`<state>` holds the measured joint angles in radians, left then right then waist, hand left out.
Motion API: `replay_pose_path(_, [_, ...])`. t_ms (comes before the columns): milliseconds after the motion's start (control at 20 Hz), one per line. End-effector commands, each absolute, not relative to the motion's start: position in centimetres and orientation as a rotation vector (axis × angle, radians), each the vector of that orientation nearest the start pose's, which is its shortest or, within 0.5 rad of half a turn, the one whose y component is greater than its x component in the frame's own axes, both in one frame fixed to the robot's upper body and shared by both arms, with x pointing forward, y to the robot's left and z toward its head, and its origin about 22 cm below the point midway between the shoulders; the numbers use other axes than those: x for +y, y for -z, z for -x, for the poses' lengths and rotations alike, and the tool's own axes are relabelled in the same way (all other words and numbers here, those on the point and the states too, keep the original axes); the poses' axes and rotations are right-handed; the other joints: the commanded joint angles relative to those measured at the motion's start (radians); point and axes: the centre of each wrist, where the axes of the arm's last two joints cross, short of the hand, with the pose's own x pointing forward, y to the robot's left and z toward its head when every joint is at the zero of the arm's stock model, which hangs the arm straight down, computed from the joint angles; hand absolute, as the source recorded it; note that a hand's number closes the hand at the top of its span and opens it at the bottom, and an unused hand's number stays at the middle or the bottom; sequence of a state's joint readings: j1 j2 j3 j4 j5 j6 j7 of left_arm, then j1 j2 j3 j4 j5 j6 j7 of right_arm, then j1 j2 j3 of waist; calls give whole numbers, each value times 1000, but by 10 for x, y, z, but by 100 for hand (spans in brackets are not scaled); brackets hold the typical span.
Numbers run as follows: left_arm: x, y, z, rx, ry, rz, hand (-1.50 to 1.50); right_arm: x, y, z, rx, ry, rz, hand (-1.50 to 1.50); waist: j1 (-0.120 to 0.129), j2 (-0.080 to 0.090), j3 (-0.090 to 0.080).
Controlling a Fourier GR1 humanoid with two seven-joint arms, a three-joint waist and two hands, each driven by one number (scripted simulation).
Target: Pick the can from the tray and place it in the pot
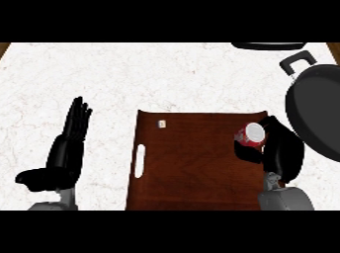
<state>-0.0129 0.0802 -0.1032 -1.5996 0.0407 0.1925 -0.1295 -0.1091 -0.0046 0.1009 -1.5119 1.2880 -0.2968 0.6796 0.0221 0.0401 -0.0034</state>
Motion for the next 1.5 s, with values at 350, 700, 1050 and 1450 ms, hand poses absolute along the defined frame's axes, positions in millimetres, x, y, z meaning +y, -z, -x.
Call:
replay_pose_path(350, [202, -23, -254, -1767, 62, 4, 0, -274, -123, -376, -649, 21, 1714, 150, 113, 16, -3])
replay_pose_path(700, [191, -23, -257, -1761, 83, 28, 0, -289, -170, -417, -376, 144, 1866, 150, 147, 18, 0])
replay_pose_path(1050, [192, -22, -259, -1751, 71, 10, 0, -291, -193, -440, -224, 232, 1919, 150, 126, 8, 3])
replay_pose_path(1450, [205, -13, -261, -1730, 22, -39, 0, -302, -180, -447, -143, 263, 1922, 150, 56, -11, 4])
